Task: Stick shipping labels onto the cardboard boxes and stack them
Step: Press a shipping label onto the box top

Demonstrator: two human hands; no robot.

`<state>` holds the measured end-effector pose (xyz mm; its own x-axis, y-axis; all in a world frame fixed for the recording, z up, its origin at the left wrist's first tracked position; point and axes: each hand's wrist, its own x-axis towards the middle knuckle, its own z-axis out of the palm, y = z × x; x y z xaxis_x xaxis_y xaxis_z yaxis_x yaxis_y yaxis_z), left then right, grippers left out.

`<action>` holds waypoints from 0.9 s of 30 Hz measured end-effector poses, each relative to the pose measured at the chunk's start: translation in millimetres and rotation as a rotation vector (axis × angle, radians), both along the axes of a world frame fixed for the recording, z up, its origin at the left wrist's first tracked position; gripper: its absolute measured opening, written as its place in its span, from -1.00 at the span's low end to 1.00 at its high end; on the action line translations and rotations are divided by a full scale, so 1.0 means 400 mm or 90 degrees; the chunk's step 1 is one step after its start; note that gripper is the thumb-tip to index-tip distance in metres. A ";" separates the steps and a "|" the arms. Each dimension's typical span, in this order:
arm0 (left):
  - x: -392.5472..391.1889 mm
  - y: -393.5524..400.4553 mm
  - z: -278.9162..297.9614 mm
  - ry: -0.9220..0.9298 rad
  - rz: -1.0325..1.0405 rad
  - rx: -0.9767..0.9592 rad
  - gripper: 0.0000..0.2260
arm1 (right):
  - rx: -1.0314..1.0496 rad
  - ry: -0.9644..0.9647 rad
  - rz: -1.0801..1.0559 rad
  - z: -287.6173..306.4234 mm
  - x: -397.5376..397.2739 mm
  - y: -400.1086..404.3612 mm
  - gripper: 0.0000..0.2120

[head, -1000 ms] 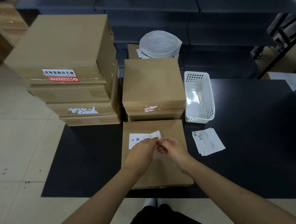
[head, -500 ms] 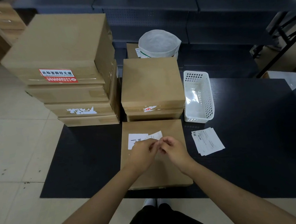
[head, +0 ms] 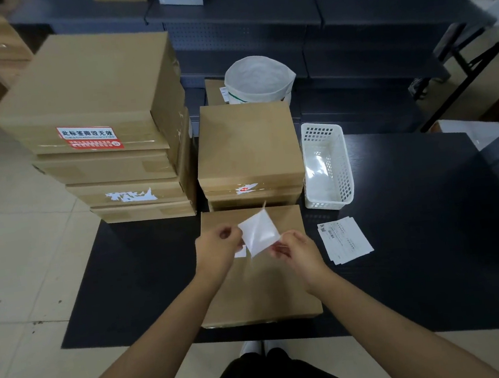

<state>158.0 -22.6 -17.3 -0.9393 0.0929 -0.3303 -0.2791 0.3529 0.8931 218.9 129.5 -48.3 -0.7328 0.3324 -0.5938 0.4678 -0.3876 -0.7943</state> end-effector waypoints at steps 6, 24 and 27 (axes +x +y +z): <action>-0.020 0.012 0.034 -0.016 0.042 0.077 -0.87 | -0.268 -0.063 -0.245 -0.004 0.005 0.039 -0.87; -0.096 0.048 0.090 -0.024 0.010 0.166 -0.82 | -0.177 -0.013 0.131 0.042 -0.047 -0.012 -0.51; -0.108 0.067 0.088 -0.002 0.024 0.132 -0.82 | -0.192 -0.012 0.090 0.030 -0.044 0.011 -0.62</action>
